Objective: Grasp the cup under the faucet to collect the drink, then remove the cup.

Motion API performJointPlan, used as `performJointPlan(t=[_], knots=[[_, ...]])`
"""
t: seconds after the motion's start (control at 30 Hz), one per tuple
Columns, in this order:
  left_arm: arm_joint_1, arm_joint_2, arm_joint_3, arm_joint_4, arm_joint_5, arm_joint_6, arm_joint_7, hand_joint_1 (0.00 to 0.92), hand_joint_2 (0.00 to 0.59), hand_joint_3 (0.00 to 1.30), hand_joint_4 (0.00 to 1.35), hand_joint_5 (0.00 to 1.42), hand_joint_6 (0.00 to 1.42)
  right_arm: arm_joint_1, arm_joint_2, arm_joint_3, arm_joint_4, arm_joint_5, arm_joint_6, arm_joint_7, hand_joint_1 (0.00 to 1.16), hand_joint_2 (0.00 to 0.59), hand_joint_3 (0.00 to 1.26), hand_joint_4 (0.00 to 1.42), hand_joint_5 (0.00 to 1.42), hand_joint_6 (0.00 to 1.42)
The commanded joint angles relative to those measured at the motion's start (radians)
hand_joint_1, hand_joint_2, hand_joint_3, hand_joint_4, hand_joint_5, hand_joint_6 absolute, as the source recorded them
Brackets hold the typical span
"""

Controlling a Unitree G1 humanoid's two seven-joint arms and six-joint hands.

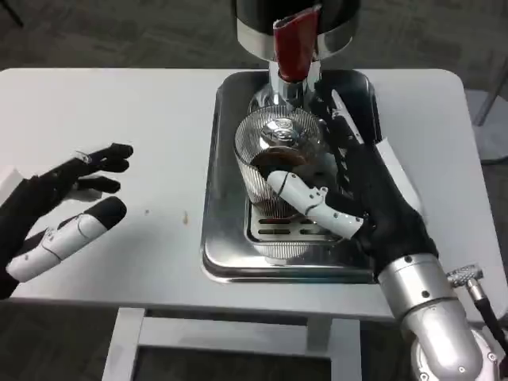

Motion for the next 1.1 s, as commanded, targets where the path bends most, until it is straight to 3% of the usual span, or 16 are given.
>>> performJointPlan(t=[0.03,0.53,1.1], knots=[[0.013,0.018,-0.003,0.021,-0.002,-0.019,-0.010,0.038,0.094,0.24,0.22,0.31,0.32,-0.027,0.015,0.006,0.044,0.006,-0.044,-0.009,0.58,0.239,0.00,0.04,0.09,0.21],[-0.012,0.028,-0.010,0.065,-0.004,-0.032,-0.018,0.038,0.094,0.24,0.22,0.32,0.33,-0.056,0.015,0.006,0.134,0.005,-0.109,-0.023,0.57,0.232,0.00,0.00,0.05,0.16],[-0.025,0.047,-0.006,0.109,-0.010,-0.044,-0.022,0.038,0.094,0.24,0.23,0.32,0.33,-0.069,-0.007,0.035,0.168,-0.059,-0.097,-0.019,0.69,0.205,0.00,0.00,0.04,0.16]])
